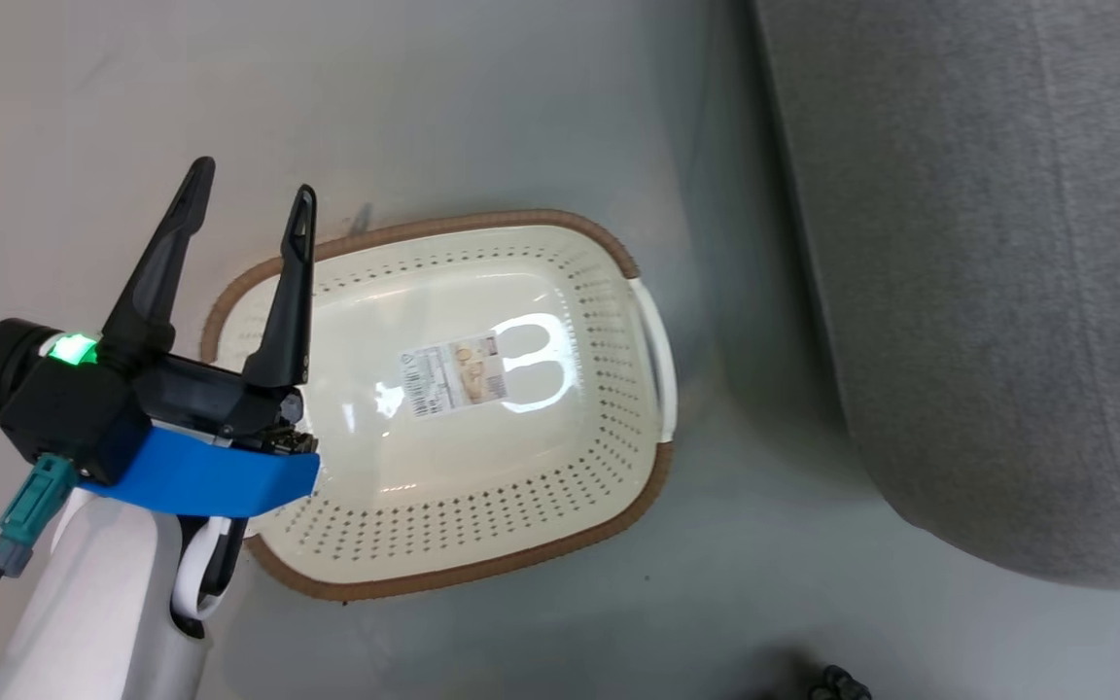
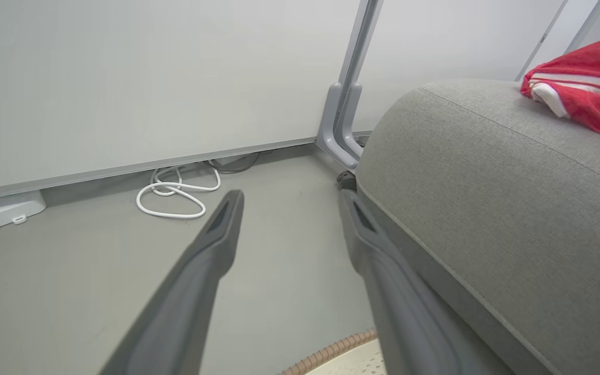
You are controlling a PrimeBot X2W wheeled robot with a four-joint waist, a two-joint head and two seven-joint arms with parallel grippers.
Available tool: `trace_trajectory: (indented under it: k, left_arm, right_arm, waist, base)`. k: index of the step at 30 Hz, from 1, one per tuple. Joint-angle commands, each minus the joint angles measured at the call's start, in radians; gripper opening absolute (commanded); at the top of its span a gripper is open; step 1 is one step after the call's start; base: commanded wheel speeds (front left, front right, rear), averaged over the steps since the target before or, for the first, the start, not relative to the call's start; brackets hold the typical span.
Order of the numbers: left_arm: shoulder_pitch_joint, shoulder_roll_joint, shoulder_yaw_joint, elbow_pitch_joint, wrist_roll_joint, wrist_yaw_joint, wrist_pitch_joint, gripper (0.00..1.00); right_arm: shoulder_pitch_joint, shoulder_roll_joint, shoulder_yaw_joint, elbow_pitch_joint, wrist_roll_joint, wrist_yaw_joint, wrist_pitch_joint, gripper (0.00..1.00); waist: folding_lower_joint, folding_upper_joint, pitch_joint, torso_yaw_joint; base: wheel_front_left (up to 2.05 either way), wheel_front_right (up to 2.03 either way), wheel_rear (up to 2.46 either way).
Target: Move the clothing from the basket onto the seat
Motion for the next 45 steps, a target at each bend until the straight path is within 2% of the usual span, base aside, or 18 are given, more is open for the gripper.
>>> trace_trajectory:
  k: [1, 2, 3, 4, 12, 21, 22, 31, 37, 45]
  left_arm:
    - [-0.015, -0.003, -0.002, 0.005, -0.004, -0.001, -0.009, 1.00]
    - [-0.012, -0.007, -0.002, 0.009, -0.005, -0.001, -0.009, 1.00]
    - [-0.010, -0.010, 0.000, 0.013, -0.006, 0.000, -0.010, 1.00]
    - [-0.007, -0.014, 0.003, 0.018, -0.007, 0.002, -0.010, 1.00]
    - [0.033, -0.068, 0.031, 0.091, -0.044, 0.001, -0.016, 1.00]
    - [0.138, -0.118, 0.097, 0.198, -0.045, -0.001, -0.016, 1.00]
    - [0.138, -0.118, 0.097, 0.198, -0.045, -0.001, -0.016, 1.00]
    - [0.229, -0.156, 0.159, 0.304, -0.045, -0.001, -0.016, 1.00]
    - [0.302, -0.183, 0.200, 0.322, -0.030, -0.002, -0.016, 1.00]
    - [0.355, -0.200, 0.234, 0.350, -0.018, -0.002, -0.016, 1.00]
  right_arm:
    - [0.019, -0.010, -0.007, 0.021, -0.019, 0.000, -0.010, 0.00]
    - [0.029, -0.011, -0.010, 0.036, -0.024, 0.000, -0.016, 0.34]
    - [0.037, -0.014, -0.008, 0.049, -0.031, 0.000, -0.024, 0.97]
    - [0.045, -0.017, -0.005, 0.059, -0.034, 0.000, -0.027, 1.00]
    - [0.167, -0.030, 0.134, 0.123, -0.069, 0.000, -0.076, 1.00]
    - [0.405, 0.054, 0.241, 0.064, -0.034, 0.000, -0.118, 1.00]
    - [0.405, 0.054, 0.241, 0.064, -0.034, 0.000, -0.118, 1.00]
    - [0.671, 0.175, 0.347, -0.095, -0.009, 0.000, -0.172, 1.00]
    - [0.823, 0.257, 0.419, -0.213, -0.054, 0.000, -0.178, 1.00]
    - [0.957, 0.297, 0.489, -0.320, -0.128, 0.000, -0.171, 1.00]
  waist:
    - [-0.0002, 0.0000, 0.004, 0.024]
    - [-0.0002, 0.0000, -0.004, 0.029]
    - [-0.0002, 0.0000, -0.013, 0.034]
    - [-0.0002, 0.0000, -0.023, 0.037]
    - [-0.0002, 0.0000, -0.180, 0.063]
    - [-0.0002, 0.0000, -0.412, 0.066]
    - [-0.0002, 0.0000, -0.412, 0.066]
    - [-0.0002, 0.0000, -0.590, 0.099]
    - [-0.0002, 0.0000, -0.685, 0.137]
    - [-0.0002, 0.0000, -0.746, 0.198]
  base:
    - [0.00, 0.00, 0.00]
    - [0.00, 0.00, 0.00]
    - [0.00, 0.00, 0.00]
    - [0.00, 0.00, 0.00]
    - [0.00, 0.00, 0.00]
    - [0.00, 0.00, 0.00]
    - [0.00, 0.00, 0.00]
    - [0.00, 0.00, 0.00]
    - [0.00, 0.00, 0.00]
    - [0.00, 0.00, 0.00]
